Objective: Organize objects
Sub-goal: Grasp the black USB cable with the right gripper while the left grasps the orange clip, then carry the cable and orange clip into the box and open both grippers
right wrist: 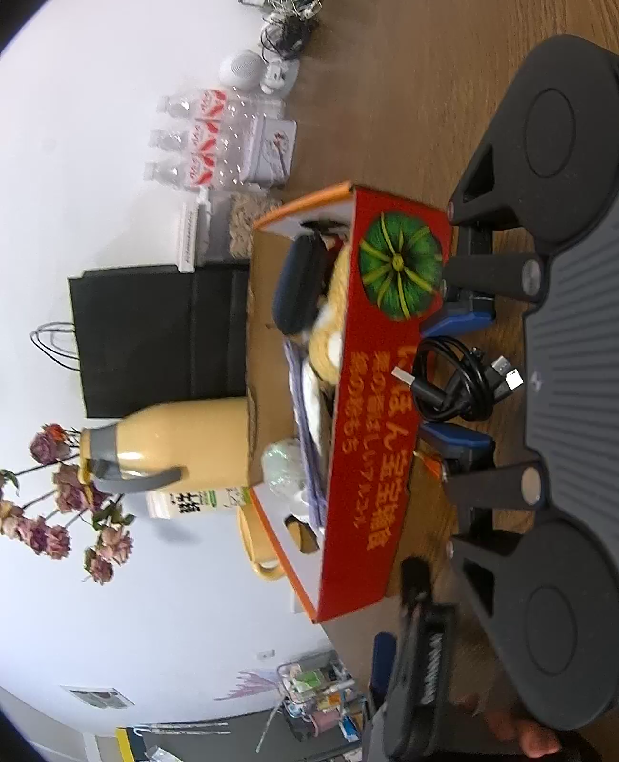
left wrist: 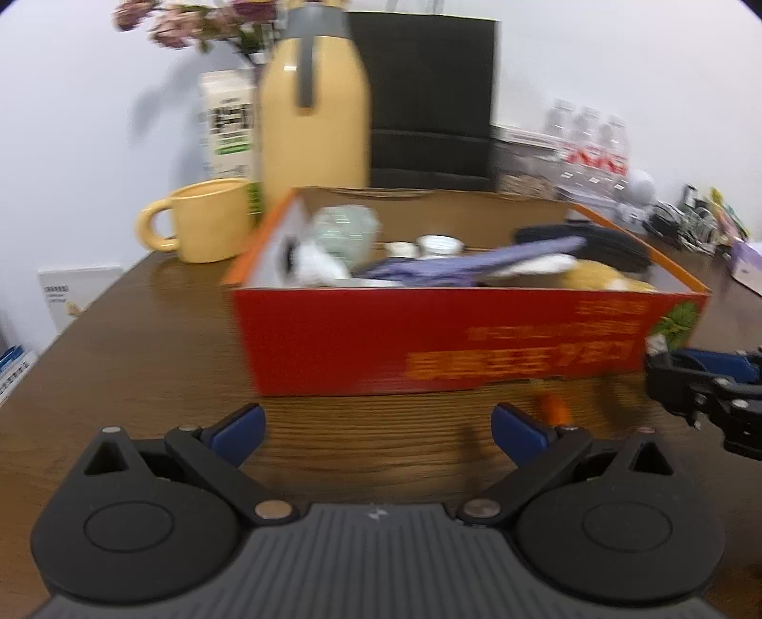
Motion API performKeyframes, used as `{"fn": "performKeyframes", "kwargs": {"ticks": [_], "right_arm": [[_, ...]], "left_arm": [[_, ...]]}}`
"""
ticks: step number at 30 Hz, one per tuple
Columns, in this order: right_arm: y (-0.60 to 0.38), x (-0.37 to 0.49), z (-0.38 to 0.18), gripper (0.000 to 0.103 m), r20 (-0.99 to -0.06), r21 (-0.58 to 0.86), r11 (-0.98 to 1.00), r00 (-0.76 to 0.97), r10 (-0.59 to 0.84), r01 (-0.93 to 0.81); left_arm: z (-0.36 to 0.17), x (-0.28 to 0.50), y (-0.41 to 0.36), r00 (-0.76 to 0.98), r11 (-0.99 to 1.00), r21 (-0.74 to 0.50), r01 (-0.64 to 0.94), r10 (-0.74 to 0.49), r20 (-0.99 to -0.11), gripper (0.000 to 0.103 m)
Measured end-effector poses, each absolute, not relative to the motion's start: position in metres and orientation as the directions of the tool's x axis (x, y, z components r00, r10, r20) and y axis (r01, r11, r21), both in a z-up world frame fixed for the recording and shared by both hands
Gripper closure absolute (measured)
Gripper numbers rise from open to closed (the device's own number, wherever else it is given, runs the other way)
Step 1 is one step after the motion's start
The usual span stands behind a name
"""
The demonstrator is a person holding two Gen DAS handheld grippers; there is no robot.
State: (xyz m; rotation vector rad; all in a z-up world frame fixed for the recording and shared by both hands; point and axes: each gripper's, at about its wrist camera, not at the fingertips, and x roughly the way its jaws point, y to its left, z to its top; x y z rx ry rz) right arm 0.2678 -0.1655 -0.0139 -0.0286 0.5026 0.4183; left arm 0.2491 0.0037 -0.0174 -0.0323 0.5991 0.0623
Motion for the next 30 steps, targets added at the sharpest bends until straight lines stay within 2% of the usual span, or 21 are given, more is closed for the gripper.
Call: {"fn": "performKeyframes", "kwargs": {"ticks": [10, 12, 16, 20, 22, 23, 25, 30], "right_arm": [[-0.192, 0.264, -0.011, 0.065, -0.443, 0.059, 0.926, 0.822, 0.359, -0.373], [-0.194, 0.263, -0.011, 0.065, -0.44, 0.055, 0.925, 0.822, 0.361, -0.377], [-0.195, 0.261, -0.01, 0.065, -0.425, 0.049, 0.922, 0.827, 0.368, -0.385], [-0.193, 0.259, -0.009, 0.065, -0.418, 0.043, 0.92, 0.829, 0.371, -0.389], [-0.194, 0.258, -0.009, 0.065, -0.414, 0.043, 0.921, 0.832, 0.368, -0.386], [-0.194, 0.259, -0.009, 0.065, -0.414, 0.044, 0.922, 0.833, 0.368, -0.385], [-0.194, 0.259, -0.009, 0.065, -0.416, 0.044, 0.922, 0.832, 0.366, -0.384], [-0.193, 0.26, -0.01, 0.065, -0.417, 0.045, 0.923, 0.832, 0.366, -0.383]], "left_arm": [[-0.023, 0.272, -0.06, 0.813, 0.999, 0.044, -0.025, 0.046, -0.58, 0.0], [-0.024, 0.276, -0.065, 0.809, 0.998, 0.048, -0.03, 0.053, -0.585, 0.004], [-0.028, 0.282, -0.071, 0.798, 0.998, 0.052, -0.046, 0.068, -0.599, 0.023], [-0.029, 0.283, -0.073, 0.796, 0.999, 0.038, -0.033, 0.049, -0.604, 0.051], [-0.028, 0.281, -0.075, 0.799, 0.999, 0.039, -0.029, 0.046, -0.599, 0.078], [-0.028, 0.28, -0.076, 0.801, 0.999, 0.041, -0.032, 0.05, -0.597, 0.084], [-0.028, 0.278, -0.075, 0.801, 0.999, 0.032, -0.031, 0.044, -0.597, 0.089], [-0.024, 0.273, -0.073, 0.81, 0.999, 0.013, -0.042, 0.042, -0.585, 0.089]]}}
